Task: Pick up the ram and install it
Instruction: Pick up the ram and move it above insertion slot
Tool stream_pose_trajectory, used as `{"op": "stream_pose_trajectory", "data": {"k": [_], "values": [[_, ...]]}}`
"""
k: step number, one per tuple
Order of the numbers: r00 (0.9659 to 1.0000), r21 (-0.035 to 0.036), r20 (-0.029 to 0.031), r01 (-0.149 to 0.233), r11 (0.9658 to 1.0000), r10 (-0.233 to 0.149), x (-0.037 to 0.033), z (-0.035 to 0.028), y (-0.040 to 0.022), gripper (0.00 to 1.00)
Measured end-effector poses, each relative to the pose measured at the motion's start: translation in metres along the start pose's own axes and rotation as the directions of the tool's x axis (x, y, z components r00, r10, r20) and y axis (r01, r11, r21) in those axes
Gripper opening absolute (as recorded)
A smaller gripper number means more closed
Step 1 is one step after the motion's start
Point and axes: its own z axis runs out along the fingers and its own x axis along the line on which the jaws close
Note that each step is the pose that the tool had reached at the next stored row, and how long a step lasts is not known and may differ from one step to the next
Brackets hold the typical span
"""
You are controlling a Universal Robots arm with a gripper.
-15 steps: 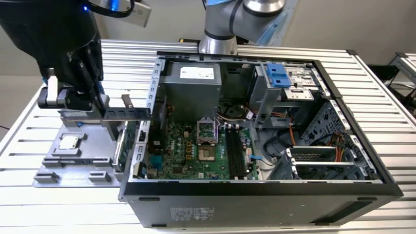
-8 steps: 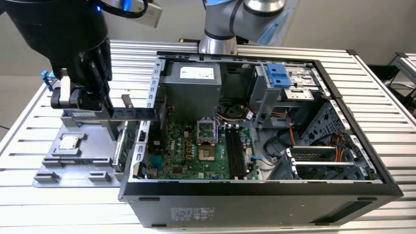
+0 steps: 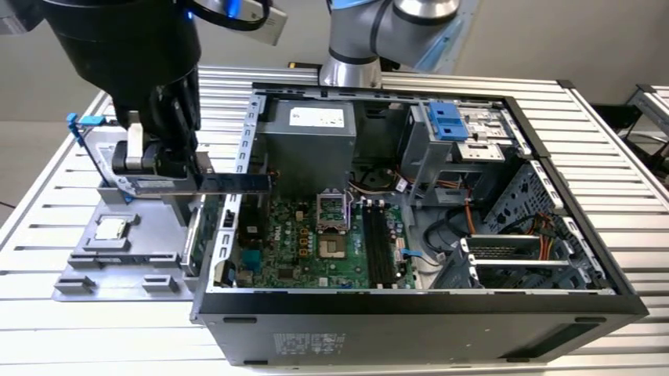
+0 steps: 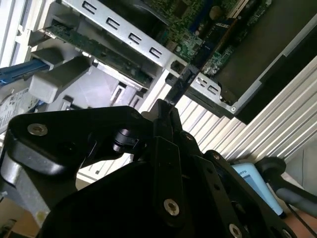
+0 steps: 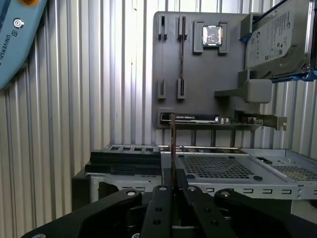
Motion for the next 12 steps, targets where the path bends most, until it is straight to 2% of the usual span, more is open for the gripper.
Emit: {"op": "stream_pose_trajectory", "data": {"k": [12], "values": [[1.0, 0.0, 0.0, 0.0, 1.0, 0.0, 0.0002, 0.0001, -0.0277, 0.0]]}}
